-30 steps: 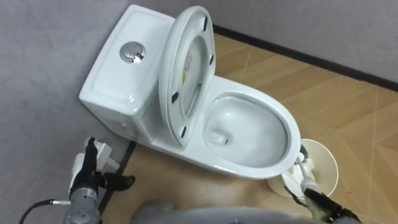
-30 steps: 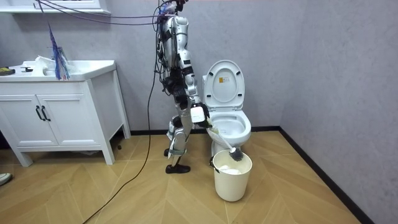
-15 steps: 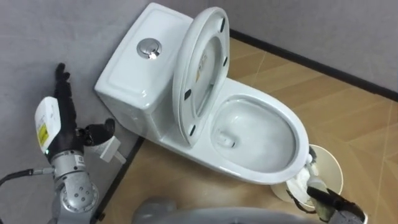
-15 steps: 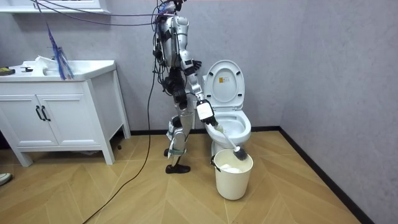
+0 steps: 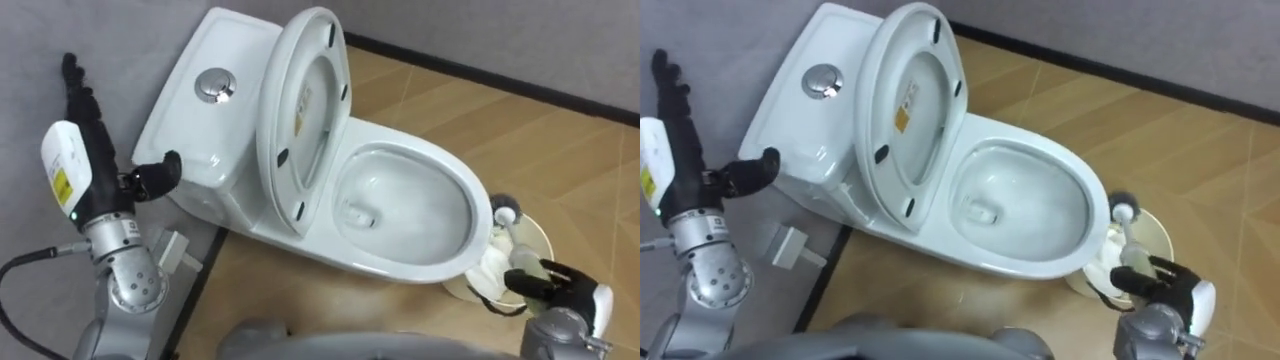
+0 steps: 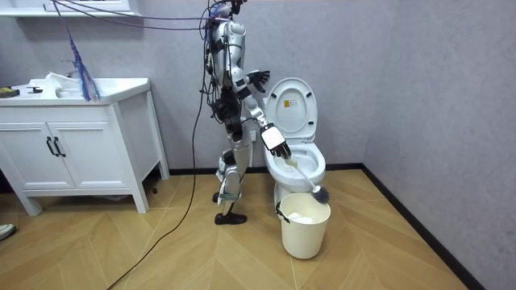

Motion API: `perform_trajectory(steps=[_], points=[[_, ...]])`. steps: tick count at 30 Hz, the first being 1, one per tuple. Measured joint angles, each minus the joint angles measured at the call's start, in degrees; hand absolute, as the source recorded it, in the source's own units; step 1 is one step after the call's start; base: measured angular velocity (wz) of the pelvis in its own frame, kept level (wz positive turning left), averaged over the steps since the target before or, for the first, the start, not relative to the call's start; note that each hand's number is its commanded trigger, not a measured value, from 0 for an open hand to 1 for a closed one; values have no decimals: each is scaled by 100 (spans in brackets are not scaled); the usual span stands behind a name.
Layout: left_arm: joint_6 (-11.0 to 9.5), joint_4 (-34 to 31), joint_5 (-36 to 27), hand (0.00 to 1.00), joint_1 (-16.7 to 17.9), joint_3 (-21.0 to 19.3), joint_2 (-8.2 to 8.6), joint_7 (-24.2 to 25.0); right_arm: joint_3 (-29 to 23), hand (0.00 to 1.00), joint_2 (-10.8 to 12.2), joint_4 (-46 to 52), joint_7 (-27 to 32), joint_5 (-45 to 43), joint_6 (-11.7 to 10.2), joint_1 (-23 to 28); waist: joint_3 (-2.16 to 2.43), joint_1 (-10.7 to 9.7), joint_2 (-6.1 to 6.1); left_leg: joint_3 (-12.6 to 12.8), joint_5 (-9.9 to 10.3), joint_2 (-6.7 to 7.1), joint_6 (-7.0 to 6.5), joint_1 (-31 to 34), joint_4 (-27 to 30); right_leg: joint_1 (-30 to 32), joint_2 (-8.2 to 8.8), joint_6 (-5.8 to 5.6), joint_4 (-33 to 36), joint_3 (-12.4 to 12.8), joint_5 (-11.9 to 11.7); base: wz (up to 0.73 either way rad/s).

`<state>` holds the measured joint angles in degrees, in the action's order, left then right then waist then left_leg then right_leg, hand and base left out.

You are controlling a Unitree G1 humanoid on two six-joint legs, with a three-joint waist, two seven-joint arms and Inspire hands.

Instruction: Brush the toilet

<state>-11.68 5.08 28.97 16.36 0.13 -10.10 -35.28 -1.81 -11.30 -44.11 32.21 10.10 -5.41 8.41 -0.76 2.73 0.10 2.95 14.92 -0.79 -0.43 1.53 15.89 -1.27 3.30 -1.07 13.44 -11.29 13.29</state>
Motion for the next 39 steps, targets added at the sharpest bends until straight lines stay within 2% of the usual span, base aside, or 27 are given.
perform_trajectory(steps=[1, 2, 3, 7, 10, 12, 17, 22, 24, 26, 27, 28, 29, 30, 31, 32, 33, 34, 35, 36, 38, 39], points=[[0, 29, 14, 0, -26, 61, 1, 8, 0, 100, 46, 135, 10, -204, -211, -23, 21, -37, -22, 14, -8, 2, -4, -64, -55, -41, -1, -10, -25, 13, -8, -8], [0, 29, 27, 0, -22, 74, 0, 18, 1, 100, 73, 207, 10, -303, -286, -36, 23, -79, -26, 14, -11, 6, -6, -97, -67, -87, -2, -13, -67, 12, -14, -5], [0, 53, 38, 0, -13, 84, 0, 61, 2, 100, 114, 397, 9, -492, -353, -29, 44, -90, -44, 38, -12, 4, -6, -138, -108, -98, -5, -15, -95, 33, -18, -7], [1, 265, 39, 0, -26, 178, 0, 110, 61, 100, 217, 861, 17, -863, -476, 15, 64, -120, -87, 154, -19, 3, -6, -285, -245, -168, -18, -25, -200, 136, -33, -9], [1, 458, 40, 0, -38, 373, -1, 140, 155, 100, 249, 1134, 110, -1313, -529, 142, 73, -169, -108, 148, -19, 5, -6, -319, -295, -196, -19, -26, -193, 189, -34, -9], [1, 522, 49, 0, -74, 460, -3, 239, 188, 100, 254, 1187, 121, -1674, -556, 148, 66, -242, -119, 152, -20, 4, -6, -320, -327, -171, -25, -26, -192, 221, -34, -6], [2, 965, 19, 0, -283, 537, -8, 549, 256, 100, 248, 1295, 24, -2468, -576, 150, 48, -254, -161, 156, -34, 2, 0, -437, -478, -176, -46, -26, -201, 284, -34, -13], [2, 1005, 51, 0, -282, 705, -48, 1084, 460, 100, 241, 1405, -172, -3215, -580, 186, 11, -243, -99, 153, -54, 11, 3, -420, -523, -156, -46, -26, -275, 308, -34, -1], [4, 1138, 64, 0, -282, 702, -51, 1227, 529, 100, 235, 1401, -341, -3437, -580, 187, 11, -225, -92, 144, -54, 6, 3, -432, -522, -148, -51, -26, -274, 328, -34, -9], [5, 1215, 149, 0, -275, 699, -55, 1364, 569, 100, 223, 1392, -497, -3586, -581, 186, 11, -215, -86, -33, -55, 7, 3, -440, -521, -124, -60, -26, -247, 324, -34, -5], [4, 1215, 270, 0, -269, 710, -53, 1388, 569, 100, 209, 1350, -560, -3686, -581, 179, 14, -179, -90, -246, -62, -26, -1, -455, -525, -11, -81, -23, -70, 313, -31, -22], [5, 1225, 313, 0, -269, 699, -61, 1422, 573, 100, 202, 1301, -623, -3728, -586, 170, -4, -73, -149, -711, -109, -163, -15, -523, -569, 363, -182, 50, 472, 261, 118, -38], [4, 1236, 315, 0, -257, 678, -99, 1433, 602, 100, 209, 1282, -667, -3732, -598, 150, 2, -33, -170, -1009, -110, -252, -13, -526, -583, 575, -322, 121, 445, 331, 124, -77], [-7, 1243, 328, 0, -205, 529, -183, 1291, 760, 100, 195, 1275, -732, -3773, -637, 16, -8, -3, -110, -1151, -86, -317, 25, -428, -496, 983, -463, 385, -158, 406, -303, -29], [-11, 1363, 316, 0, -245, 397, -190, 1292, 813, 100, 75, 1210, -723, -3853, -693, 51, -1, -148, -179, -1102, -9, -392, 285, -337, -370, 990, -445, 395, -95, 146, -855, 8], [-12, 1431, 319, 0, -267, 405, -222, 1363, 811, 100, 36, 1155, -709, -3867, -695, 96, 1, -191, -170, -979, -64, -392, 376, -329, -393, 947, -411, 400, -67, 47, -845, 77], [-12, 1532, 316, 0, -397, 429, -273, 1508, 798, 100, -33, 1018, -718, -3869, -665, 100, -34, -222, -101, -647, -172, -394, 451, -329, -495, 881, -361, 393, -86, 26, -841, 62], [5, 1529, 325, 0, -510, 458, -314, 1618, 780, 100, -109, 988, -720, -3889, -629, 87, -35, -234, -99, -365, -229, -403, 393, -309, -602, 908, -350, 374, -93, 31, -828, 45], [13, 1532, 326, 0, -562, 459, -328, 1631, 773, 100, -124, 978, -720, -3915, -628, 63, -34, -237, -99, -259, -244, -399, 369, -303, -654, 936, -346, 355, -93, 20, -811, 28], [37, 1549, 324, 0, -675, 464, -344, 1651, 786, 100, -134, 919, -718, -3949, -631, -6, -24, -251, -88, -137, -242, -336, 351, -238, -668, 990, -316, 347, -90, 14, -763, 17], [102, 1570, 324, 0, -816, 476, -331, 1692, 869, 100, -125, 811, -732, -3948, -618, -48, -9, -229, 19, -115, -239, -299, 317, -182, -647, 1043, -304, 354, -90, 12, -761, 12], [170, 1611, 325, 0, -828, 497, -336, 1713, 913, 100, -132, 798, -734, -3947, -597, -37, 30, -224, 81, -96, -260, -276, 282, -177, -645, 1017, -313, 352, -93, 11, -760, 10]])
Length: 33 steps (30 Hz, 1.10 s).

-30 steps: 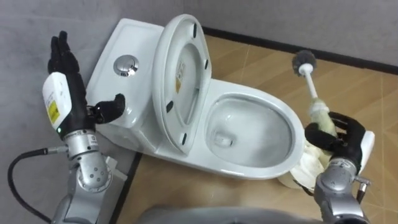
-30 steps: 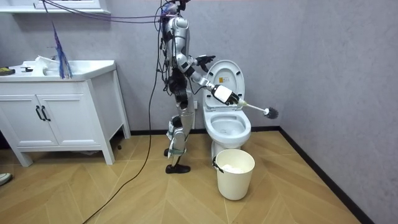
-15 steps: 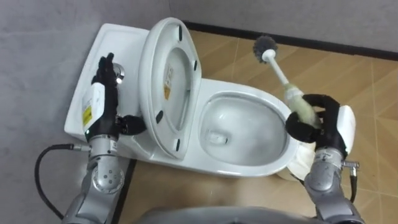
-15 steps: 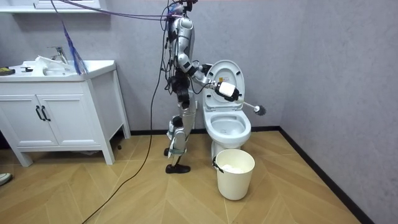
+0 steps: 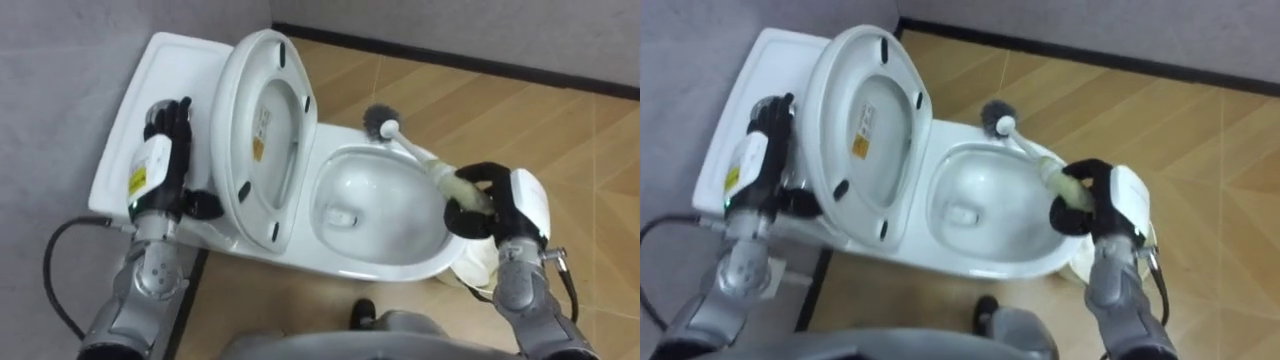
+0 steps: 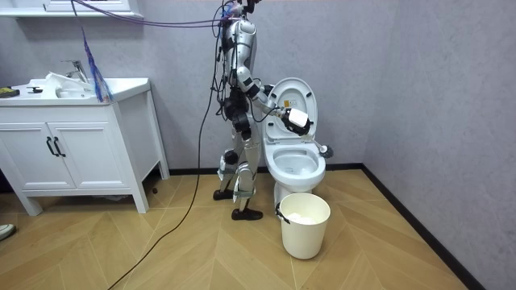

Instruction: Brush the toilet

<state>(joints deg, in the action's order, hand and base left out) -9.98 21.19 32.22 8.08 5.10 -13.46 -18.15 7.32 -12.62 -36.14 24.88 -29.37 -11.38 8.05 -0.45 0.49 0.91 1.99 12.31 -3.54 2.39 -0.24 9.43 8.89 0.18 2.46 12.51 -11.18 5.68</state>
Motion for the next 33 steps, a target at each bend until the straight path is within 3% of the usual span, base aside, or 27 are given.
perform_trajectory(steps=[3, 5, 7, 12, 17, 21, 29, 33], points=[[-1, 233, 2, 0, -45, 81, -16, 26, 44, 100, -21, -204, -2, 1, 31, 21, 86, -3, 50, 104, -7, 27, -14, -51, 24, -114, 25, -43, -56, 13, -13, 9], [-20, 280, 2, 0, -70, 115, -45, 60, 44, 100, -39, -297, 3, 2, 24, 15, 86, -5, 42, 119, -19, 43, -35, -38, 21, -116, 42, -68, -81, 5, -50, 6], [-41, 357, 9, 0, -59, 181, -90, 100, 13, 100, -63, -507, 12, 5, 20, 12, 84, 6, -2, 157, -3, 44, -139, -37, 18, -105, 46, -76, -75, -1, -64, 0], [-48, 339, 145, 0, 35, 173, -97, 135, -98, 100, -81, -524, 66, -1, 12, 115, 101, 2, -77, 183, 6, 32, -150, -29, 7, -100, 33, -74, -72, -17, -80, -2], [-66, 299, 528, 0, 175, 171, -100, 73, -132, 100, -115, -532, 209, 0, -3, 258, 86, -5, -44, 184, 6, 33, -150, 20, 20, -70, 69, -72, -42, -135, -50, 5], [-148, 223, 603, 0, 325, 174, -83, -54, -181, 100, -116, -628, 348, -11, -39, 391, 131, 8, 16, 179, 3, 37, -150, 47, 31, -76, 72, -75, -79, -153, -45, 2], [-154, 104, 716, 0, 498, 181, -71, -280, -184, 100, -130, -558, 630, -36, -5, 653, 125, 7, 65, 191, 3, 39, -150, 48, 27, -86, 75, -91, -78, -156, 14, 2], [-148, -167, 750, 0, 812, 178, -78, -403, -201, 100, -204, -73, 620, -110, 58, 1038, 124, -3, 86, 237, 3, 38, -150, 55, 21, -84, 75, -100, -86, -157, 40, 1]])
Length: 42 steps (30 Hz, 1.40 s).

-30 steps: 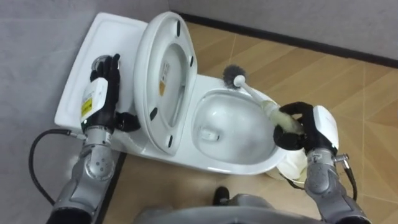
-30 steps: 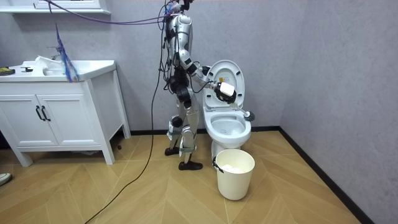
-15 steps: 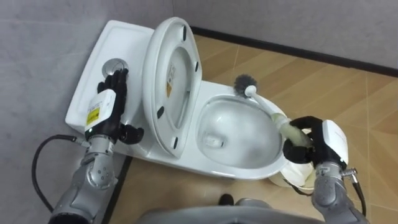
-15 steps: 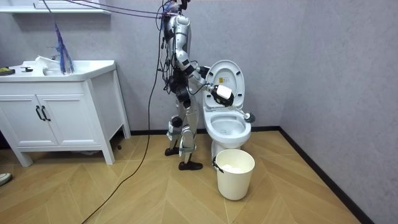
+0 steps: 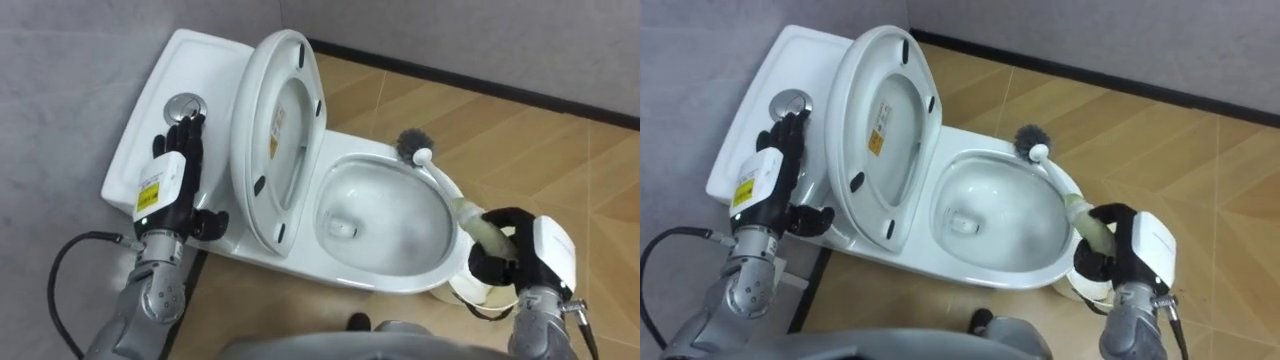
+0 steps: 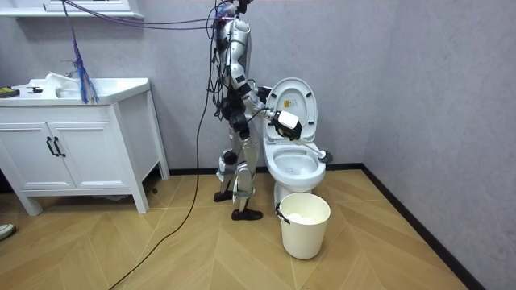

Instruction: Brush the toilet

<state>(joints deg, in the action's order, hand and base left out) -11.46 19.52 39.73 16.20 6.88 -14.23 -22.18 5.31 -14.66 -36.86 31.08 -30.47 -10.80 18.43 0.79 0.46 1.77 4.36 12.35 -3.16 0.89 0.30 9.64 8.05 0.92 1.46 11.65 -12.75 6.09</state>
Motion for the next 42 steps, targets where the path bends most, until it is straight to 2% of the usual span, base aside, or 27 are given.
perform_trajectory(steps=[4, 7, 11, 13, 14, 16, 19, 23, 27, 32, 35, 37, 38, 39, 40, 41, 42], points=[[-15, -140, 10, 0, 156, 1, -43, -69, -26, 100, -174, 702, -4, -399, 34, 579, -5, -24, 49, 34, 0, 2, 0, 17, 1, 45, 11, -1, 42, 28, 50, -1], [-18, -114, 53, 0, 160, -3, -42, -140, -26, 100, -302, 988, -10, -697, 35, 910, -11, -3, 97, 38, 0, -7, 0, 17, 4, 38, -6, 2, 19, 67, 55, 0], [-20, -23, 101, 0, 113, -20, -43, -141, -28, 100, -382, 1267, -9, -1212, 41, 1219, -14, -2, 113, 42, 1, -3, 0, 11, 12, 45, -12, 0, 20, 140, 59, -4], [-15, -39, 109, 0, 68, -48, -43, -138, 34, 100, -413, 1333, -70, -1496, 63, 1389, -28, -9, 162, 76, 1, -2, 0, 25, 10, 82, -15, -1, 18, 151, 62, 0], [-15, -40, 109, 0, 48, -48, -43, -138, 81, 100, -422, 1359, -169, -1581, 98, 1435, -29, -2, 181, 89, 1, -3, 0, 32, 9, 94, -15, -1, 23, 151, 62, 0], [-15, -49, 110, 0, -28, -33, -41, -136, 445, 100, -490, 1239, -675, -1917, 354, 1607, -36, 91, 236, 173, 2, -5, 0, 81, -6, 174, -11, -2, 89, 167, 51, -3], [-3, -28, 110, 0, -127, -40, -46, -189, 625, 100, -511, 1278, -665, -1989, 370, 1701, -52, 131, 256, 351, 10, 4, -12, 184, 10, 385, 8, 2, 264, 273, 45, -16], [21, 44, 122, 0, -261, -42, -54, -180, 635, 100, -541, 1283, -657, -2095, 376, 1692, -65, 112, 298, 354, 27, 0, -17, 228, 19, 448, 17, 13, 313, 257, 46, 0], [19, 87, 119, 0, -313, -41, -55, -192, 638, 100, -550, 1252, -617, -2225, 385, 1646, -54, 117, 319, 336, 41, -12, -12, 282, 47, 452, 14, 32, 317, 227, 20, 2], [-39, 156, 41, 0, -459, 12, -51, -191, 769, 100, -575, 663, -463, -2197, 386, 1151, -65, 149, 346, 298, 63, -22, -16, 320, 194, 384, 12, 29, 233, 177, -18, 5], [-99, 284, 41, 0, -648, 9, -60, -196, 900, 100, -572, 200, -587, -2147, 383, 483, -102, 170, 383, 254, 65, -23, -20, 426, 219, 411, 11, 34, 162, 150, -102, 6], [-285, 599, 44, 0, -901, 42, -72, -196, 928, 100, -568, -356, -691, -2106, 328, -172, -112, 201, 371, 170, 79, -8, -36, 540, 330, 438, 39, 25, 157, 82, -127, 15], [-313, 662, 44, 0, -981, 65, -88, -196, 932, 100, -561, -502, -694, -2061, 322, -339, -113, 235, 367, 160, 80, -5, -38, 591, 362, 465, 46, 27, 159, 72, -141, 14], [-369, 795, 39, 0, -1181, 132, -101, -190, 977, 100, -558, -757, -697, -1861, 324, -653, -141, 310, 314, 129, 99, -6, -48, 706, 485, 521, 63, 37, 181, 41, -164, 20], [-429, 928, 39, 0, -1402, 208, -111, -191, 996, 100, -552, -992, -708, -1669, 318, -963, -194, 321, 294, 57, 117, 1, -57, 841, 613, 586, 94, 37, 237, -27, -163, 21], [-469, 1000, 40, 0, -1492, 235, -117, -195, 1030, 100, -552, -1111, -717, -1610, 309, -1115, -190, 347, 282, 34, 118, 7, -57, 924, 664, 650, 105, 41, 266, -43, -165, 25], [-542, 1114, 41, 0, -1657, 284, -117, -220, 1097, 100, -552, -1385, -737, -1461, 249, -1448, -204, 414, 252, -23, 143, 0, -55, 1118, 834, 756, 120, 62, 314, -110, -179, 28]])
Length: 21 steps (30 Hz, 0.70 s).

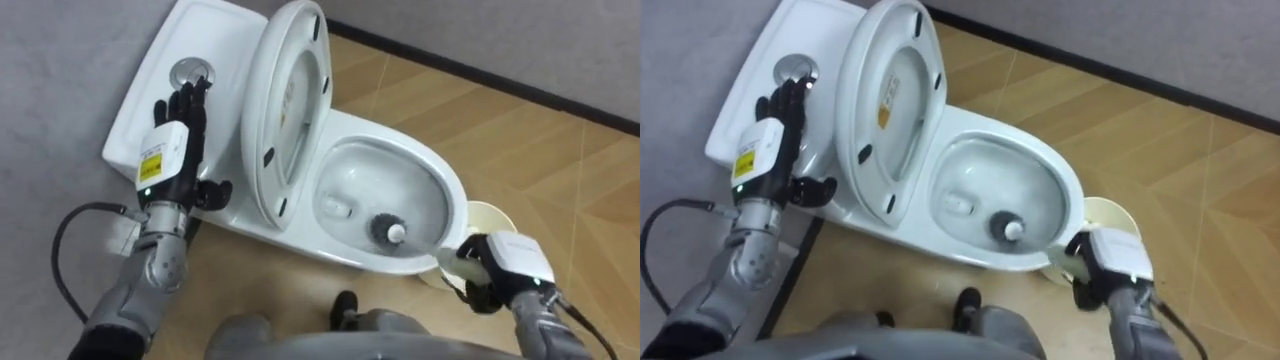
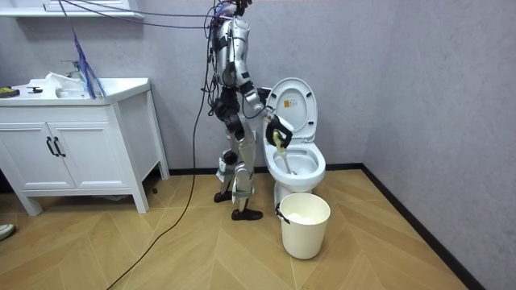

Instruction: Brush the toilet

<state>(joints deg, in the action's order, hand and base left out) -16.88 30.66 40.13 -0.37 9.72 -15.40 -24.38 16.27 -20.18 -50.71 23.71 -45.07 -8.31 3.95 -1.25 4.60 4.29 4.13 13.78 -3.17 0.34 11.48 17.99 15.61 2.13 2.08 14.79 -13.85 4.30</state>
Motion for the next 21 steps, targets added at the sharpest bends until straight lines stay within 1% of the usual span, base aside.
perform_trajectory(steps=[1, 2, 3, 4, 5, 6, 7, 8, 9, 10, 11, 12, 13, 14, 15, 16, 17, 19, 21], points=[[-59, 88, 0, 0, -150, 74, 0, 2, 33, 100, 3, -233, -10, 115, -50, -276, -4, 26, -26, -122, 16, 3, 6, 212, 155, 98, 10, 15, 13, -105, -13, 33], [-88, 88, 0, 0, -271, 93, -1, 3, 47, 100, 4, -300, -20, 138, -49, -407, -2, 45, -31, -161, 16, 8, 6, 320, 201, 174, 31, 19, 40, -152, -15, 37], [-105, 89, 0, 0, -443, 127, -1, -7, 52, 100, 7, -464, -60, 238, -86, -710, -18, 57, -44, -233, 14, 17, 8, 528, 329, 331, 57, 32, 122, -209, -20, 29], [-125, 160, -3, 0, -610, 209, 0, -34, 94, 100, 8, -736, -99, 329, -127, -1074, -47, 84, -86, -300, 14, 29, 8, 712, 445, 456, 88, 50, 179, -261, -31, 26], [-151, 210, -15, 0, -691, 249, 0, -46, 131, 100, 0, -830, -116, 382, -118, -1241, -68, 108, -113, -331, 14, 37, 7, 791, 492, 511, 101, 54, 219, -297, -33, 19], [-196, 285, -132, 0, -885, 406, -14, -54, 265, 100, -17, -1075, -126, 449, -98, -1576, -91, 185, -143, -362, 11, 60, 4, 946, 575, 663, 178, 67, 308, -347, -35, 14], [-216, 301, -235, 0, -1030, 555, -48, -62, 410, 100, -42, -1253, -147, 455, -105, -1867, -94, 273, -153, -381, -2, 89, -4, 1135, 643, 857, 213, 78, 425, -364, -18, 12], [-237, 295, -243, 0, -1078, 614, -70, -75, 449, 100, -58, -1307, -147, 455, -112, -1973, -99, 323, -162, -395, -3, 97, -5, 1241, 696, 960, 244, 85, 481, -379, -13, 10], [-330, 254, -238, 0, -1196, 636, -89, -80, 500, 100, -67, -1396, -152, 453, -115, -2155, -102, 422, -162, -425, -5, 115, -7, 1442, 787, 1158, 294, 107, 595, -450, 1, 13], [-406, 240, -226, 0, -1289, 667, -89, -78, 512, 100, -67, -1409, -159, 436, -100, -2283, -122, 528, -187, -456, -10, 122, -8, 1601, 856, 1294, 319, 116, 638, -482, 0, 11], [-432, 206, -227, 0, -1354, 701, -89, -85, 542, 100, -67, -1419, -169, 436, -84, -2347, -129, 570, -193, -464, -11, 131, -8, 1671, 883, 1364, 338, 125, 674, -500, 4, 15], [-451, 186, -236, 0, -1401, 773, -89, -113, 613, 100, -71, -1430, -195, 432, -19, -2492, -153, 603, -210, -498, -37, 179, -16, 1794, 903, 1511, 398, 128, 791, -517, 32, 14], [-473, 125, -257, 0, -1525, 876, -101, -171, 690, 100, -99, -1437, -200, 463, 40, -2612, -162, 650, -208, -501, -57, 215, -27, 1916, 927, 1679, 454, 128, 898, -510, 57, 13], [-481, 94, -259, 0, -1560, 906, -108, -196, 748, 100, -126, -1439, -201, 495, 73, -2675, -165, 687, -208, -496, -58, 222, -30, 1987, 948, 1750, 467, 131, 929, -502, 62, 5], [-511, 111, -335, 0, -1637, 1018, -138, -295, 901, 100, -196, -1438, -203, 650, 106, -2813, -201, 719, -212, -496, -70, 233, -37, 2067, 969, 1832, 484, 132, 946, -499, 61, 0], [-568, 135, -463, 0, -1690, 1084, -169, -390, 960, 100, -228, -1437, -203, 811, 106, -2931, -222, 739, -189, -490, -76, 246, -41, 2122, 979, 1903, 504, 133, 994, -479, 62, 0], [-577, 135, -476, 0, -1709, 1082, -180, -423, 957, 100, -222, -1437, -203, 943, 100, -2998, -238, 747, -176, -483, -81, 247, -41, 2137, 976, 1922, 506, 134, 993, -477, 63, 0], [-592, 127, -464, 0, -1800, 1077, -199, -560, 930, 100, -220, -1434, -201, 1576, 90, -3245, -291, 815, -123, -464, -106, 261, -41, 2223, 971, 2040, 514, 142, 1019, -442, 56, -3], [-593, 110, -467, 0, -1812, 1061, -199, -706, 790, 100, -197, -1433, -215, 1908, 93, -3425, -338, 861, -45, -371, -112, 271, -52, 2264, 962, 2172, 547, 146, 1128, -354, 67, -11]])
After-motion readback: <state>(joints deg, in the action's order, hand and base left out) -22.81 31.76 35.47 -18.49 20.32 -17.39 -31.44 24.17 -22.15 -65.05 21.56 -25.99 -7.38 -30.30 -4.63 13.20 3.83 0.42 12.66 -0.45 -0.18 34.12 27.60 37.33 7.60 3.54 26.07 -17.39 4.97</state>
